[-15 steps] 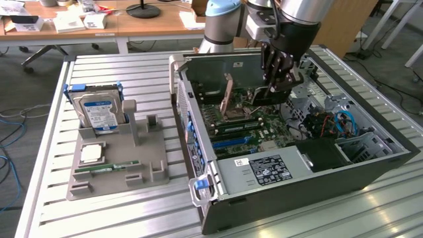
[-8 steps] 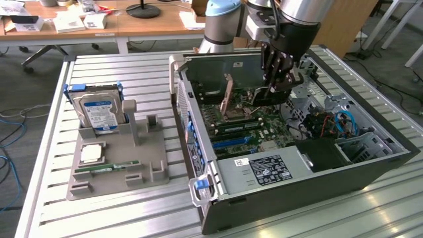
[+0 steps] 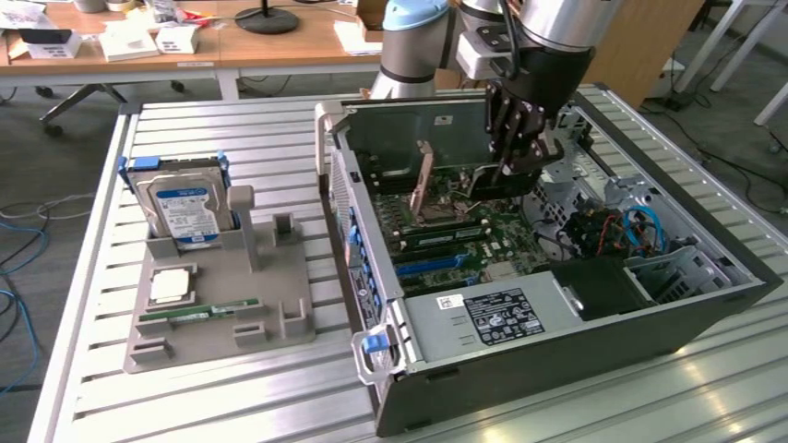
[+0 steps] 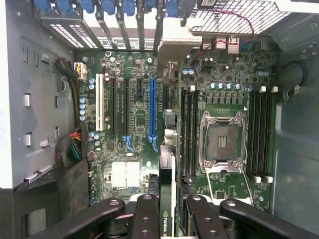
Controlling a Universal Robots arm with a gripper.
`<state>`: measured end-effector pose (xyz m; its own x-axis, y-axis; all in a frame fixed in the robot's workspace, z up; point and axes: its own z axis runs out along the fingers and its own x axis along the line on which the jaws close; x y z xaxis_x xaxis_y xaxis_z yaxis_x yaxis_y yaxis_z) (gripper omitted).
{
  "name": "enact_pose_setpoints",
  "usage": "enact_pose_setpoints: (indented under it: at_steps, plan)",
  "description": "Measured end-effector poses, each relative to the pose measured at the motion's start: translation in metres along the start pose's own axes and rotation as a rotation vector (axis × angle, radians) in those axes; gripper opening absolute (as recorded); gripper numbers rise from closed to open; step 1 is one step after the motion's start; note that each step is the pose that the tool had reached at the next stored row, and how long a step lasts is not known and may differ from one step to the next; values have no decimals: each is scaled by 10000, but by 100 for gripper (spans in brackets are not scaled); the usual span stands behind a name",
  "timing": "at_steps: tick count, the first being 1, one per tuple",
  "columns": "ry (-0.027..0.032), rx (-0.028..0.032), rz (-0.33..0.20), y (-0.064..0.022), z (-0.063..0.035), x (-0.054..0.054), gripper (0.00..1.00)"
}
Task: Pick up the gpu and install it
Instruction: 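Insert the gpu into the slot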
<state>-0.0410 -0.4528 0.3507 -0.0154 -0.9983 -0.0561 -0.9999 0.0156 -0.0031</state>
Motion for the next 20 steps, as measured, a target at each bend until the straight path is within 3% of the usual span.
enact_pose_setpoints:
  at_steps: [11,20]
  plan:
    - [7,26,-2,4,172,10,26]
    - [85,27,-2,13,268,15,26]
